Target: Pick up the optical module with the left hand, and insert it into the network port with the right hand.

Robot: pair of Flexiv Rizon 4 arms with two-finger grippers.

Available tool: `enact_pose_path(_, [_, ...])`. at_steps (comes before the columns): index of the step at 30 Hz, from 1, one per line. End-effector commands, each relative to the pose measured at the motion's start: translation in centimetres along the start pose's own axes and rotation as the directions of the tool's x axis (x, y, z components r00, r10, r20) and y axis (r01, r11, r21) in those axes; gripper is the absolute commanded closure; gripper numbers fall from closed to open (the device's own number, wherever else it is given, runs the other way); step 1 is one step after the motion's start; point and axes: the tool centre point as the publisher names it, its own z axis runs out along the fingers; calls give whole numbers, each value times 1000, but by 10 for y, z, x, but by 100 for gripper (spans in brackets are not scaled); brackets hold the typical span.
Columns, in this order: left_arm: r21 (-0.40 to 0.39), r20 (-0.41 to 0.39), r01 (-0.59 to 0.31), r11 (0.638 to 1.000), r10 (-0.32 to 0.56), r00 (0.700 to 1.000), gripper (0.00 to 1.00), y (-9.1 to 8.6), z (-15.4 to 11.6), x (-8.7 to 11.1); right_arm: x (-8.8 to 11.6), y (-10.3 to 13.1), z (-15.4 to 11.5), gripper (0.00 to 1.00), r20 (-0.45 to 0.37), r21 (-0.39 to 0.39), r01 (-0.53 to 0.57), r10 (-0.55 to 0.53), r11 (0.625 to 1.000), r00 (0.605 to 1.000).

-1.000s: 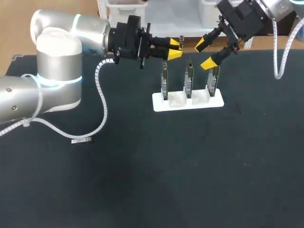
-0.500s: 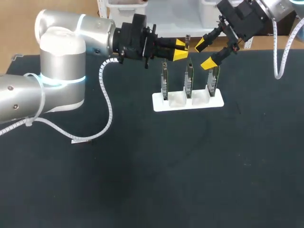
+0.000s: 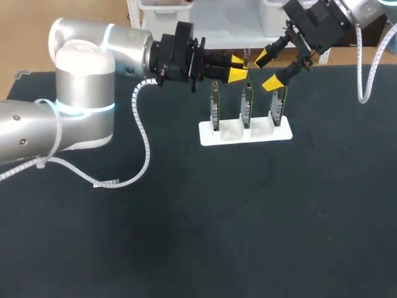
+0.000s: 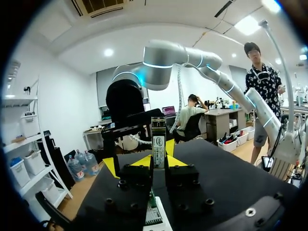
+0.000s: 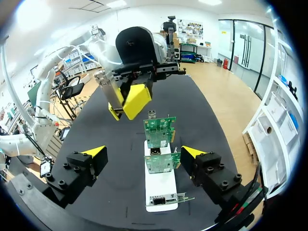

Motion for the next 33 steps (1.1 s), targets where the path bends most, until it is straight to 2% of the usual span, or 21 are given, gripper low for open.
enact_pose_path(1, [-15,-13,-8,1000,7,1000,100,-3,0,2,0,2,0,0,0,5,0,0,1000,1000])
enact_pose_path(17, [-27,-15,7,1000,-7,1000,100,0,-4,0,0,2,0,0,0,5,0,0,1000,1000])
enact_pose_path(33, [-114,-12,103,988,-105,994,100,-26,-9,2,0,2,0,0,0,5,0,0,1000,1000])
